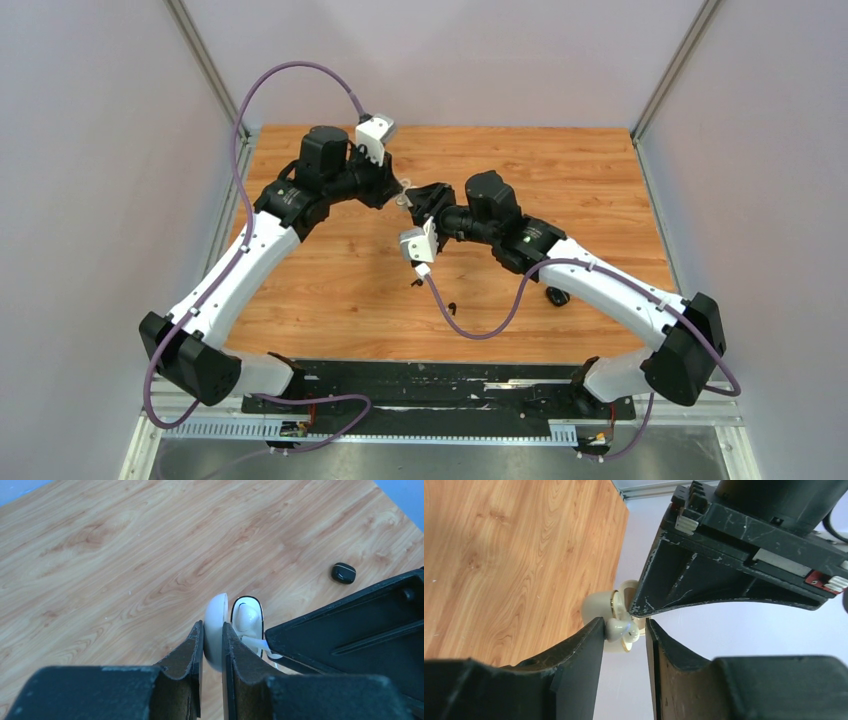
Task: Insert the wireless bluetooth earbuds into the charging case
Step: Place the earbud in the charging case.
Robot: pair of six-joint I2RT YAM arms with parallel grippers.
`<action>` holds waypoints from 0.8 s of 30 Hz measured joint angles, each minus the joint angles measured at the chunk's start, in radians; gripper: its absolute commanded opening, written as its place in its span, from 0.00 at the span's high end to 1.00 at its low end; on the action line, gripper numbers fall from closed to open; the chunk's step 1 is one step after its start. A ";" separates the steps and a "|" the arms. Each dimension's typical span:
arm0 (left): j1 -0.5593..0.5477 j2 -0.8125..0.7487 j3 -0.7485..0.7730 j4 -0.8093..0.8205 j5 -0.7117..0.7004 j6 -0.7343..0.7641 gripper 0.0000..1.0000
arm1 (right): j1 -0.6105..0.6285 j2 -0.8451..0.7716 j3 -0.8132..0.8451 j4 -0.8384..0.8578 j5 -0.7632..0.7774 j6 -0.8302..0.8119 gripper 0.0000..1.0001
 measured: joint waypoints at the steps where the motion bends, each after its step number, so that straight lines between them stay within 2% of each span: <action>1: 0.000 0.000 0.000 0.002 0.002 0.000 1.00 | -0.001 0.000 0.002 -0.008 0.000 0.006 0.61; 5: 0.000 -0.001 0.000 0.010 0.019 0.000 1.00 | -0.002 0.001 0.018 -0.040 -0.006 0.022 0.63; 11: 0.006 -0.004 -0.005 0.027 0.026 0.004 1.00 | -0.002 0.018 0.054 -0.060 -0.003 0.051 0.75; 19: 0.007 -0.009 -0.020 0.031 0.032 0.011 1.00 | -0.001 0.018 0.055 -0.074 -0.007 0.069 0.86; 24: 0.006 -0.009 -0.021 0.029 0.038 0.019 1.00 | -0.001 0.017 0.060 -0.081 -0.014 0.090 0.89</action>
